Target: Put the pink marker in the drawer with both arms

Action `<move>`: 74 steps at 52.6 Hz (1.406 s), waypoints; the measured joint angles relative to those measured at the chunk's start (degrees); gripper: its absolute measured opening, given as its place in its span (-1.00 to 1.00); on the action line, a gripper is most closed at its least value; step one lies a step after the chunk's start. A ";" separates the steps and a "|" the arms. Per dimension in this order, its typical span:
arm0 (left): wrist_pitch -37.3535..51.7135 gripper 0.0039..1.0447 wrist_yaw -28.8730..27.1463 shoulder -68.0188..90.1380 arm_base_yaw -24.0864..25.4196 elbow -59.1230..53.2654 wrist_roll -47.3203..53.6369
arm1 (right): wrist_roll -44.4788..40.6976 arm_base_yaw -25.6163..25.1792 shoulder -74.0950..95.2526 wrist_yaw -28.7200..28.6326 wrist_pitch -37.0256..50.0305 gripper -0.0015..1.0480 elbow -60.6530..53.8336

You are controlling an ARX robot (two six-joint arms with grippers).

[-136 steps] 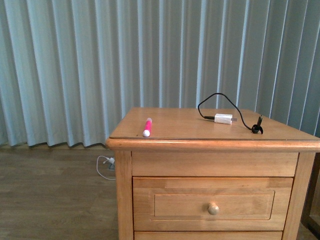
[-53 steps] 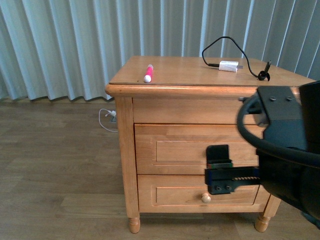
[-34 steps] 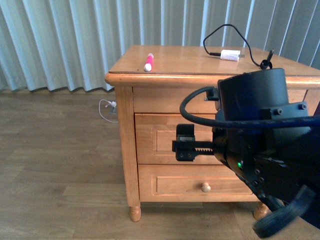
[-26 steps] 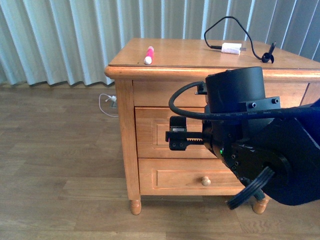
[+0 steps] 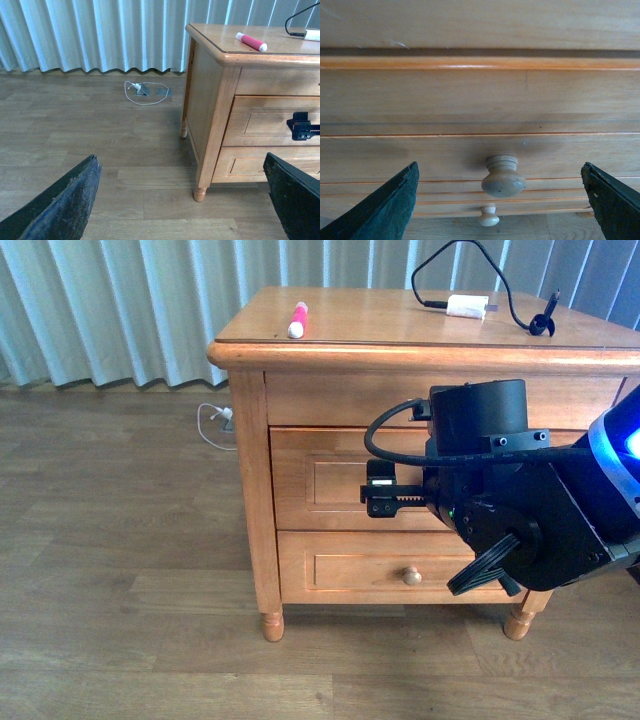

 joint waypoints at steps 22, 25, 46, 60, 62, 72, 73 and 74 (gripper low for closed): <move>0.00 0.89 0.00 0.00 0.00 0.00 0.00 | -2.38 -0.39 2.60 -1.38 0.68 0.84 2.19; 0.00 0.89 0.00 0.00 0.00 0.00 0.00 | -2.71 -0.39 2.80 -1.36 0.68 0.84 2.38; 0.00 0.89 0.00 0.00 0.00 0.00 0.00 | -3.43 -0.57 3.80 -0.83 0.74 0.65 2.91; 0.00 0.89 0.00 0.00 0.00 0.00 0.00 | -3.63 -0.66 3.80 -0.66 0.74 -0.13 2.91; 0.00 0.89 0.00 0.00 0.00 0.00 0.00 | -3.65 -0.66 3.80 -0.52 0.72 -0.23 2.91; 0.00 0.89 0.02 0.00 0.00 0.00 0.00 | -3.28 -0.90 3.56 -0.46 -0.33 -0.56 2.80; 0.00 0.89 0.00 0.00 0.00 0.00 0.00 | -3.17 -0.90 3.50 -0.52 -0.37 -0.56 2.73; 0.00 0.89 0.00 0.00 0.00 0.00 0.00 | -3.06 -0.90 3.48 -0.63 -0.42 -0.56 2.67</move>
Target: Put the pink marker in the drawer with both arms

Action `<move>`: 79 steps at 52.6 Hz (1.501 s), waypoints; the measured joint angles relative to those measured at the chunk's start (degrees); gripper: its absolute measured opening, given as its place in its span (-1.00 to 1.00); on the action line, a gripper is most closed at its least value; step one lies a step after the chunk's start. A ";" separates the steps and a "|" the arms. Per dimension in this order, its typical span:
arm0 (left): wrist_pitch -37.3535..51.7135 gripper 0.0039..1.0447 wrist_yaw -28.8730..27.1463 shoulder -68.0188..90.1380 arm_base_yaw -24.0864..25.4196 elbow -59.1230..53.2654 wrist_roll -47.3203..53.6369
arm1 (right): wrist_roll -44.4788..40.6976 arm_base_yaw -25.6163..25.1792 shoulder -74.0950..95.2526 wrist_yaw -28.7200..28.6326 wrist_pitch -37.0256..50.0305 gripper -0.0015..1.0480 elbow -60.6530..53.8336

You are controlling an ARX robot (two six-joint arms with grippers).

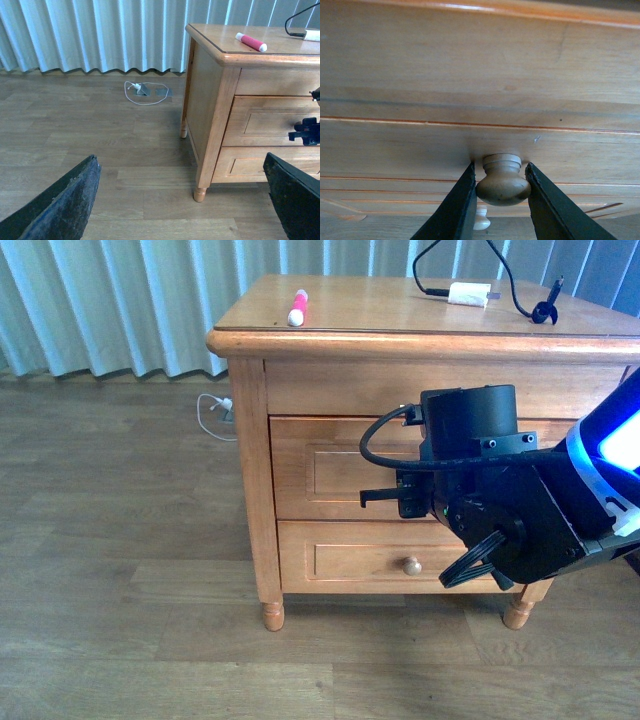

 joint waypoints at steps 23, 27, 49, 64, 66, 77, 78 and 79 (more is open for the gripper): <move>0.00 0.89 0.00 0.00 0.00 0.00 0.00 | 6.67 1.55 -14.69 -3.48 -6.43 -0.58 -18.91; 0.00 0.89 0.00 0.00 0.00 0.00 0.00 | 7.23 2.29 -18.29 -3.48 -7.39 -0.58 -23.78; 0.00 0.89 0.00 0.00 0.00 0.00 0.00 | 10.54 2.62 -31.26 -4.52 -11.78 0.42 -38.93; 0.00 0.89 0.00 0.00 0.00 0.00 0.00 | 10.16 2.56 -54.18 -6.03 -20.15 0.83 -47.43; 0.00 0.89 0.00 0.00 0.00 0.00 0.00 | 9.90 2.19 -58.75 -6.19 -22.34 0.84 -48.22; 0.00 0.89 0.00 0.00 0.00 0.00 0.00 | 7.89 0.42 -81.24 -7.85 -34.47 0.84 -49.51; 0.00 0.89 0.00 0.00 0.00 0.00 0.00 | 7.65 0.39 -82.25 -7.89 -35.08 0.84 -49.53; 0.00 0.89 0.00 0.00 0.00 0.00 0.00 | 7.32 0.28 -84.17 -8.02 -36.26 0.84 -49.53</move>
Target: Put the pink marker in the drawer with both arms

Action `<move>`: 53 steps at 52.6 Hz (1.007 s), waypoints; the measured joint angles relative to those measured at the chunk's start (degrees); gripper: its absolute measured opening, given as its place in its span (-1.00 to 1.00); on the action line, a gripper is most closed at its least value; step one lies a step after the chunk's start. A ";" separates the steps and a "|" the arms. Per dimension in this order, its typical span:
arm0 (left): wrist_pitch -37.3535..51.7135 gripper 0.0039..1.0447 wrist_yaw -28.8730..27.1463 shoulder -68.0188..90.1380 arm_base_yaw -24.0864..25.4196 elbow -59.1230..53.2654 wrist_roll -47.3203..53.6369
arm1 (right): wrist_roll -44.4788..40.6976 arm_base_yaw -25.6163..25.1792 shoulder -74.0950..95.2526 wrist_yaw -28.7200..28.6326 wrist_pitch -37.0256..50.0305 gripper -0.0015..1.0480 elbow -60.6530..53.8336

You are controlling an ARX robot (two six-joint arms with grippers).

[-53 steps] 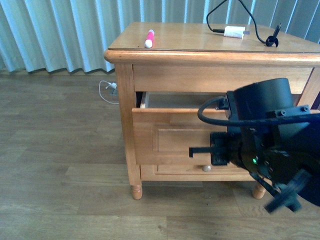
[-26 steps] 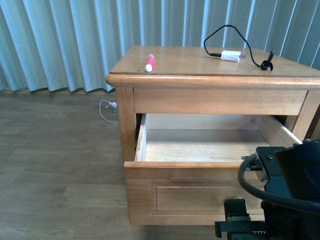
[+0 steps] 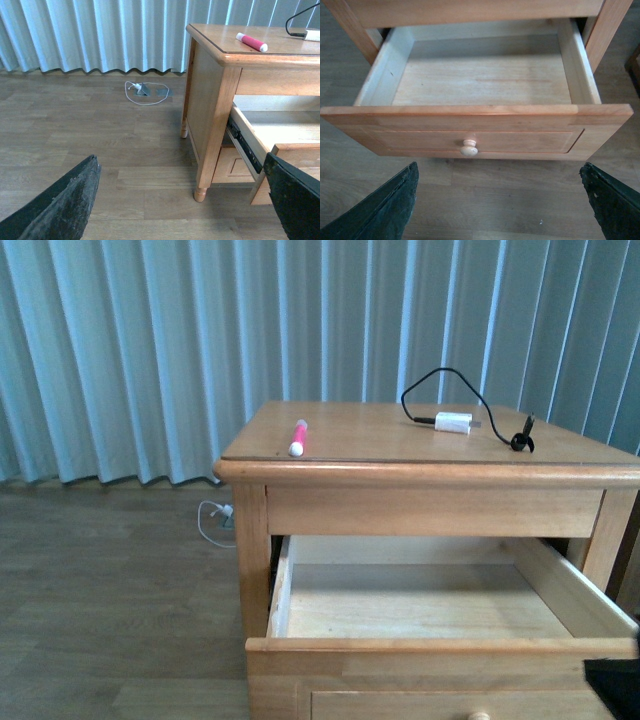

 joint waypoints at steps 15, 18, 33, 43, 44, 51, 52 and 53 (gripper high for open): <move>0.00 0.89 0.02 0.00 0.00 0.00 0.00 | -1.46 -0.90 -19.19 -1.33 -11.87 0.84 -0.04; 0.00 0.89 0.00 0.00 0.00 0.00 0.00 | -1.49 -1.18 -20.90 -0.48 -11.87 0.84 -0.46; 0.00 0.89 0.00 0.00 0.00 0.00 0.00 | -1.49 -1.38 -21.40 -0.31 -11.87 0.84 -0.87; 0.04 0.89 -5.84 0.90 -2.01 0.09 -1.20 | -1.49 -1.38 -21.44 -0.28 -11.87 0.84 -0.87; 0.39 0.89 -9.29 1.81 -3.61 0.15 -2.03 | -1.49 -1.38 -21.44 -0.28 -11.87 0.84 -0.87; 10.67 0.89 -19.89 17.94 -12.92 4.24 -4.57 | -1.51 -1.38 -21.44 -0.31 -11.87 0.84 -0.90; 12.66 0.89 -19.30 20.79 -13.03 5.49 -4.68 | -1.49 -1.38 -21.44 -0.31 -11.87 0.84 -0.90; 14.58 0.89 -18.60 23.67 -13.03 6.84 -4.81 | -1.49 -1.38 -21.44 -0.31 -11.87 0.84 -0.90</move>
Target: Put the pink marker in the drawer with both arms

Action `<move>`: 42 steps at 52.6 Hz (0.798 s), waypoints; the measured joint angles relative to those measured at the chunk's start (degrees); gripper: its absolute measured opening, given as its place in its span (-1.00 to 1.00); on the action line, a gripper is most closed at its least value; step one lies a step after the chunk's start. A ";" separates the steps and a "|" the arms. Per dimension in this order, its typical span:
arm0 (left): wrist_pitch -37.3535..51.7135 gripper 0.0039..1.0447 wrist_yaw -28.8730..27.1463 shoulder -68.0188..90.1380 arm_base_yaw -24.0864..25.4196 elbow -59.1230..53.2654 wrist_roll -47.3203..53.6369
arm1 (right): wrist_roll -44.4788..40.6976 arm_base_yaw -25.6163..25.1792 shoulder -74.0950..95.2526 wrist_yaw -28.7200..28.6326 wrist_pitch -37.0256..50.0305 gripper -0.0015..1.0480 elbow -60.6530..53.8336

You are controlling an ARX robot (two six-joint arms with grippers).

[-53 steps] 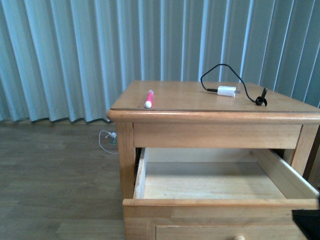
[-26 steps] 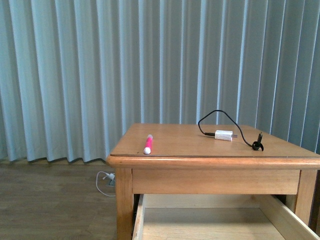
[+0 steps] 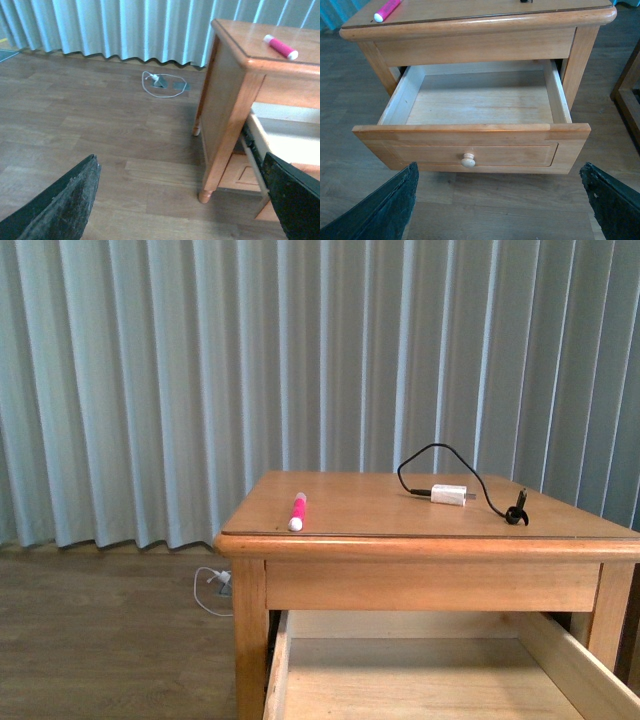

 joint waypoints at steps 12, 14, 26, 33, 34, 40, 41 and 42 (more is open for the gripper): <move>13.05 0.89 6.93 32.85 2.12 19.21 1.07 | 0.00 0.00 0.00 0.00 0.00 0.84 0.00; 13.99 0.89 7.30 38.07 2.08 22.58 1.88 | 0.00 0.00 0.00 0.00 0.00 0.84 0.00; 13.27 0.89 9.77 59.06 -0.22 41.75 5.03 | 0.00 0.00 0.00 0.02 0.00 0.84 0.00; 10.82 0.89 9.40 68.11 -1.55 52.85 6.51 | 0.00 0.00 0.00 0.00 0.00 0.84 0.00; 10.23 0.89 9.40 69.35 -1.77 54.45 6.67 | 0.00 0.00 0.00 0.02 0.00 0.84 0.00; 6.95 0.89 9.40 75.62 -2.78 62.47 8.28 | 0.00 0.00 0.00 0.02 0.00 0.84 0.00; 6.16 0.89 9.38 76.65 -2.97 63.89 8.50 | 0.00 0.00 0.00 0.02 0.00 0.84 0.00; 5.75 0.89 9.38 77.18 -3.06 64.61 8.55 | 0.00 0.00 0.00 0.00 0.00 0.84 0.00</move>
